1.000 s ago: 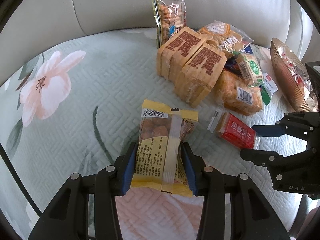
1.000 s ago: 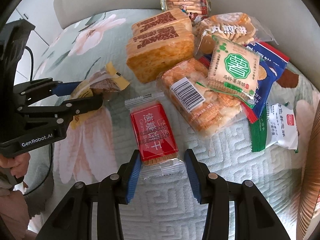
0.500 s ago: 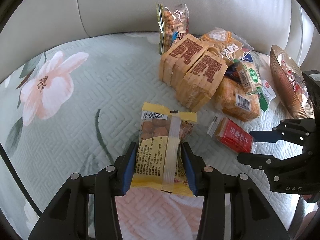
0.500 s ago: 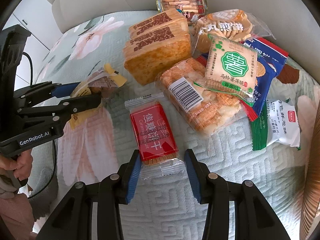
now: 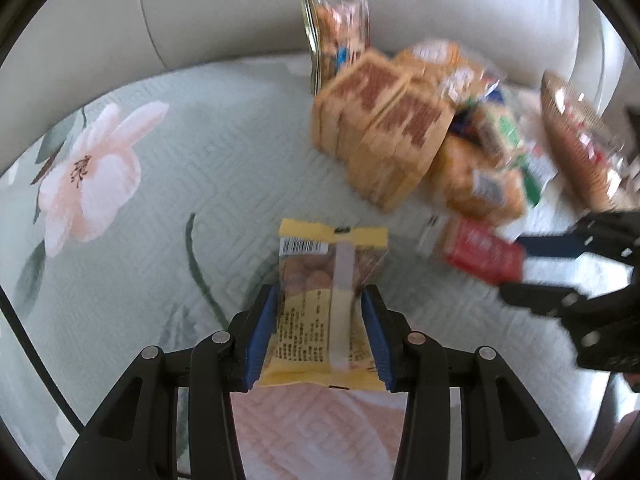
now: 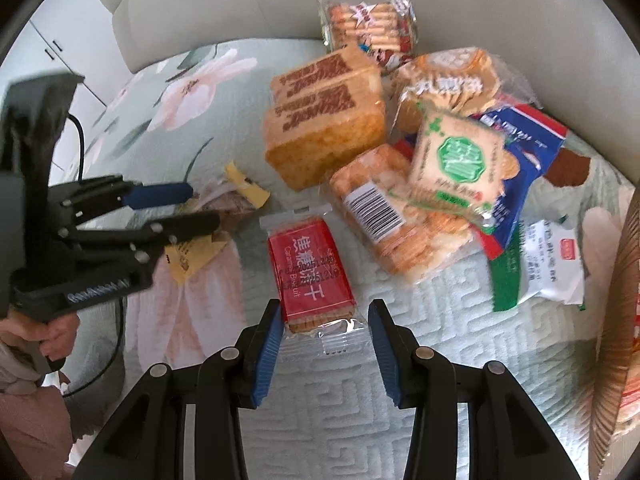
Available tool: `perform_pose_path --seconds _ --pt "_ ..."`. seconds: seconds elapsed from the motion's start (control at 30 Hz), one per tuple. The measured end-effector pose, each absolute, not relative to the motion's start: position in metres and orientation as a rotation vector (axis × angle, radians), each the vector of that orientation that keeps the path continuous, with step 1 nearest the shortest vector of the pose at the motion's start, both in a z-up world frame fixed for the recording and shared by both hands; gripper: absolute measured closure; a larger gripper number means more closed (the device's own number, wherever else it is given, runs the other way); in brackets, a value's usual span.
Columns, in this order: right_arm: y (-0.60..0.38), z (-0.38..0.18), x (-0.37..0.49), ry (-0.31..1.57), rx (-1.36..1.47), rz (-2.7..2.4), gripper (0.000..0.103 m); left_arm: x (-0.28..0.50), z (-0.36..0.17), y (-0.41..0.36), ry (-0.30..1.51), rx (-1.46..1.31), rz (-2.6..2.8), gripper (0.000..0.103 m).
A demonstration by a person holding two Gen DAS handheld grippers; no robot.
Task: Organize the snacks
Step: 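Lift the yellow wafer pack with left tool while right tool lifts the red packet, then carry both packs over the amber plate and open both tools to drop them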
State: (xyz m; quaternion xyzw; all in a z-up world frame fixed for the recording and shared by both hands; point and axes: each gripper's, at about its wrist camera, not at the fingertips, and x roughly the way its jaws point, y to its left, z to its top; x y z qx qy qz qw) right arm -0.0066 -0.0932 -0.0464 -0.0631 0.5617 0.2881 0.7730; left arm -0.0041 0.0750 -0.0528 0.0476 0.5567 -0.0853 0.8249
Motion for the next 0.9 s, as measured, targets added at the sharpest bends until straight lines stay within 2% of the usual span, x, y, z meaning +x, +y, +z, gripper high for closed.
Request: perform_pose_path --seconds 0.07,0.27,0.6,0.9 --pt "-0.096 -0.046 -0.005 1.224 -0.117 0.625 0.061 0.001 -0.060 0.075 1.206 0.093 -0.184 0.059" --pt "-0.096 -0.045 -0.006 1.228 -0.123 0.627 0.061 0.009 -0.055 0.077 1.159 0.060 -0.165 0.067" --pt "-0.094 -0.034 -0.008 1.190 -0.083 0.672 0.062 0.006 -0.029 0.104 1.099 -0.059 -0.146 0.067" --pt "-0.118 0.019 -0.006 1.060 0.013 0.697 0.062 0.023 0.008 0.107 1.058 -0.093 -0.114 0.067"
